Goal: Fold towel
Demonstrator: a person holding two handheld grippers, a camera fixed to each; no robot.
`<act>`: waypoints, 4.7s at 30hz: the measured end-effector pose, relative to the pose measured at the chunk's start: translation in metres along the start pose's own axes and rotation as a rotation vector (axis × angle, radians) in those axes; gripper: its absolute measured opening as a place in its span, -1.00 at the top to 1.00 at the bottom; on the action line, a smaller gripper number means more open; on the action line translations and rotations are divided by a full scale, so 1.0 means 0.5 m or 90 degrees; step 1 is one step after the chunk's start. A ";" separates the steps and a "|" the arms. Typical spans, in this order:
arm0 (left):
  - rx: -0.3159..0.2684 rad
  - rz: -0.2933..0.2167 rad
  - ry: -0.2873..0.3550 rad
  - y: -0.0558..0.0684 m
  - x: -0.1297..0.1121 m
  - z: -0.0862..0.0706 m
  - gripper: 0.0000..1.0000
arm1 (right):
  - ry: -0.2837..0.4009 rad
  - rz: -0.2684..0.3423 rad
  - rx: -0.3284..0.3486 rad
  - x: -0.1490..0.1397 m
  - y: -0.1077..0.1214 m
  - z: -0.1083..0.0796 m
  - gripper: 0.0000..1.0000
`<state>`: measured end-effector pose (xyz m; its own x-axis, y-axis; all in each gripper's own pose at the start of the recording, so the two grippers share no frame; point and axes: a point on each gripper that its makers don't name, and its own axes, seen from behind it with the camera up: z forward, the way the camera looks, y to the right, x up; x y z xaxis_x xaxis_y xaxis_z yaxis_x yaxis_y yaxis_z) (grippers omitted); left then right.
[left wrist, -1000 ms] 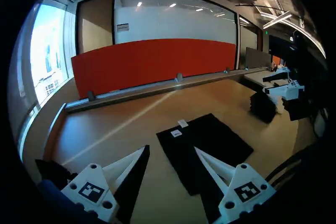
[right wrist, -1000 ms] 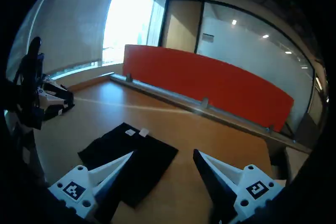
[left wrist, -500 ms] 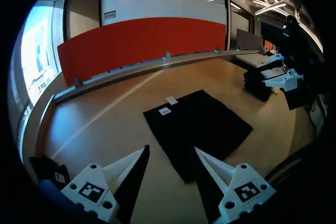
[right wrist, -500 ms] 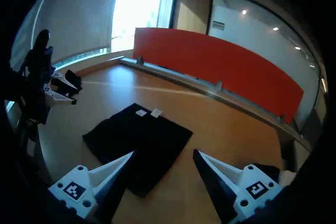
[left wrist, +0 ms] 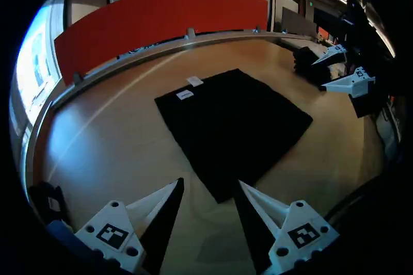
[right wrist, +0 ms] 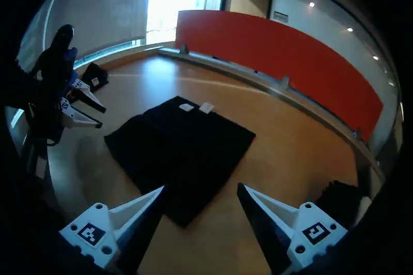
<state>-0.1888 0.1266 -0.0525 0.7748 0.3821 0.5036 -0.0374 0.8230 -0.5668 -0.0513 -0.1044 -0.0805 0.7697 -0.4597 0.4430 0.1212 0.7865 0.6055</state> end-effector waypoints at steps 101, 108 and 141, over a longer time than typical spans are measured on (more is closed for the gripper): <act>-0.027 -0.132 -0.073 0.085 0.088 -0.139 0.82 | -0.010 0.021 0.068 0.055 -0.045 -0.147 0.75; -0.047 -0.137 -0.080 0.111 0.086 -0.172 0.82 | -0.015 0.013 0.074 0.055 -0.052 -0.185 0.75; -0.031 -0.174 -0.095 0.039 0.127 -0.021 0.82 | -0.055 0.019 0.063 0.042 0.035 -0.047 0.75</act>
<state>-0.1335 0.1624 -0.0383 0.6511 0.2095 0.7295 0.1932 0.8838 -0.4262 -0.0184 -0.0907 -0.0759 0.7148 -0.4736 0.5146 0.0335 0.7582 0.6512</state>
